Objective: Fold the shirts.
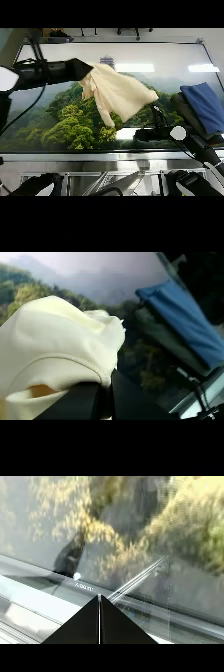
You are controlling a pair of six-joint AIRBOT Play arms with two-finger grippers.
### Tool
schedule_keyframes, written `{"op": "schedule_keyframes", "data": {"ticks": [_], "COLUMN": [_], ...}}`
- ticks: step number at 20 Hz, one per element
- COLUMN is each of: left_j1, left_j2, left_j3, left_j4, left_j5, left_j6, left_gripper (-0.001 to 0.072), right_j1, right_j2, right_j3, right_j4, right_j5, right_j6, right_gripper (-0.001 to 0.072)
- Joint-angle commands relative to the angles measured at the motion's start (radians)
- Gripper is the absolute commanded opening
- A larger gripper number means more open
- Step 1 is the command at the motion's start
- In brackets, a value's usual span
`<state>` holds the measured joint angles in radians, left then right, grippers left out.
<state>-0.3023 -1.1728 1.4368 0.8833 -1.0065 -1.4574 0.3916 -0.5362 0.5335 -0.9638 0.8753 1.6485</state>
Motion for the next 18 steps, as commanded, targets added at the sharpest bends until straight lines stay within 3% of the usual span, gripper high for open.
{"op": "schedule_keyframes", "data": {"ticks": [1,2,3,4,8,11,13,16,17,18], "left_j1": [-0.006,-0.001,0.012,0.028,0.126,0.173,0.163,0.113,0.092,0.069], "left_j2": [-0.140,-0.177,-0.212,-0.237,-0.265,-0.238,-0.174,-0.059,-0.033,-0.021], "left_j3": [0.002,0.002,0.002,0.002,0.002,-0.061,-0.213,-0.481,-0.557,-0.613], "left_j4": [0.095,0.095,0.093,0.093,0.093,0.094,0.094,0.093,0.092,0.090], "left_j5": [-0.156,-0.189,-0.221,-0.246,-0.371,-0.478,-0.430,-0.220,-0.135,-0.066], "left_j6": [-0.009,-0.009,-0.009,-0.014,-0.016,-0.008,0.011,0.022,0.022,0.022], "left_gripper": [0.0017,0.0019,0.0271,0.0699,0.0679,0.0679,0.0679,0.0679,0.0679,0.0679], "right_j1": [0.001,0.001,0.001,0.001,0.001,-0.007,-0.021,-0.018,-0.018,-0.018], "right_j2": [0.001,0.001,0.001,0.001,0.001,0.002,0.003,-0.002,-0.008,-0.022], "right_j3": [0.000,0.000,0.000,0.000,0.000,0.000,0.000,-0.007,-0.010,-0.011], "right_j4": [0.000,0.000,0.000,0.000,0.061,0.011,-0.078,-0.098,-0.098,-0.099], "right_j5": [0.000,0.000,0.000,0.000,0.001,0.002,0.009,0.048,0.034,0.000], "right_j6": [0.000,0.000,0.000,0.000,-0.002,-0.003,-0.003,-0.003,0.003,0.012], "right_gripper": [0.0016,0.0016,0.0016,0.0016,0.0016,0.0017,0.0017,0.0029,0.0219,0.0522]}}
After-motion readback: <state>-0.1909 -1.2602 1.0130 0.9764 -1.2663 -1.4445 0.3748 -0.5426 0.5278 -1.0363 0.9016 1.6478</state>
